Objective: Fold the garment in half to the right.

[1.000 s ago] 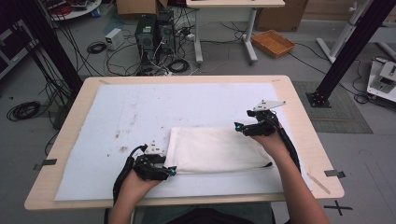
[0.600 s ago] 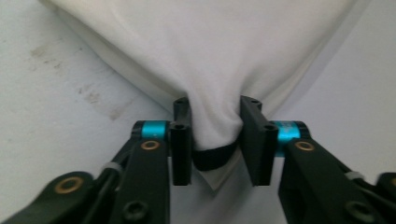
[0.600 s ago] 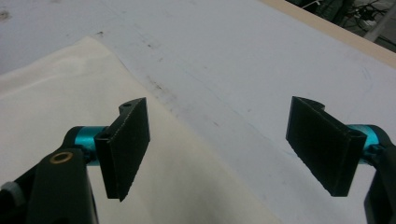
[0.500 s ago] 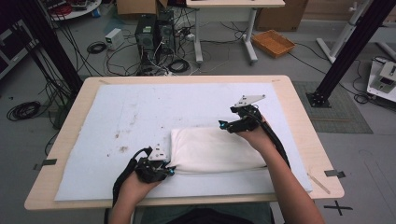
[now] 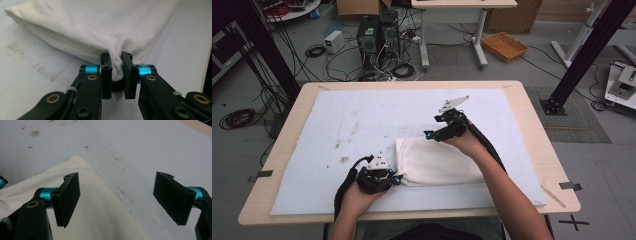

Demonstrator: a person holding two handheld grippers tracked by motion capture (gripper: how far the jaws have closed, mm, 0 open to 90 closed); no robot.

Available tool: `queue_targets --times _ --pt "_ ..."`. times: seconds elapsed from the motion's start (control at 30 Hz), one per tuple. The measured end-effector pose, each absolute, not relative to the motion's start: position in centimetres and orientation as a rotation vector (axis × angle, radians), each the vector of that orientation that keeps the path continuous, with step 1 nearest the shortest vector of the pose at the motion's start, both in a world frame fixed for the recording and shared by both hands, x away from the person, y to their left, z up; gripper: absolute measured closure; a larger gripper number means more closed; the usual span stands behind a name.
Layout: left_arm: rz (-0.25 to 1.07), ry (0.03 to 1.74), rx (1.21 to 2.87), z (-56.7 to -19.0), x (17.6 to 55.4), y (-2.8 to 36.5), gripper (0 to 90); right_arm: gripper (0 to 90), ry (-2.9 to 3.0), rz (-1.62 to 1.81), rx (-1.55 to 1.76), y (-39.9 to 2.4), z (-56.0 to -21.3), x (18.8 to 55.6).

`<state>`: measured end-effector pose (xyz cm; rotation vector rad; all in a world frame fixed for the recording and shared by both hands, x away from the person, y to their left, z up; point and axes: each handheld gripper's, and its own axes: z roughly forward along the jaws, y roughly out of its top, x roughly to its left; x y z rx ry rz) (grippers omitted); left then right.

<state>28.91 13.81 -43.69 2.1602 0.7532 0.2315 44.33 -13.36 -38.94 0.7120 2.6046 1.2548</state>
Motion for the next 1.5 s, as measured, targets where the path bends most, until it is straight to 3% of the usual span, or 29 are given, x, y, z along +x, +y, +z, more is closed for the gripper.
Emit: queue_targets --times 0.37,0.43,0.6,0.77,0.87,1.1,1.5 --pt "0.212 0.753 2.151 -43.9 28.9 13.9 79.5 26.4 2.777 1.209 0.625 -6.1 -41.1 45.6" --pt "0.209 0.750 2.150 -44.0 28.9 14.0 79.6 37.2 2.825 1.195 0.624 -4.7 -42.0 45.9" --pt "0.213 0.749 2.144 -44.2 29.0 13.9 79.6 52.5 2.873 1.076 0.540 -2.5 -43.1 45.8" --pt "0.208 0.750 2.148 -44.2 29.1 13.9 79.6 77.3 2.888 1.026 0.454 -1.4 -43.4 45.2" --pt "0.214 0.750 2.142 -44.2 29.0 14.0 79.6 84.0 2.889 1.022 0.451 -1.1 -43.4 45.2" --pt "0.218 0.752 2.125 -43.9 29.0 14.6 79.7 86.6 2.851 1.042 0.444 -1.1 -43.0 45.1" --pt "0.226 0.683 2.073 -41.9 28.3 14.4 79.7 86.6 2.733 1.217 0.388 -2.2 -39.1 43.8"
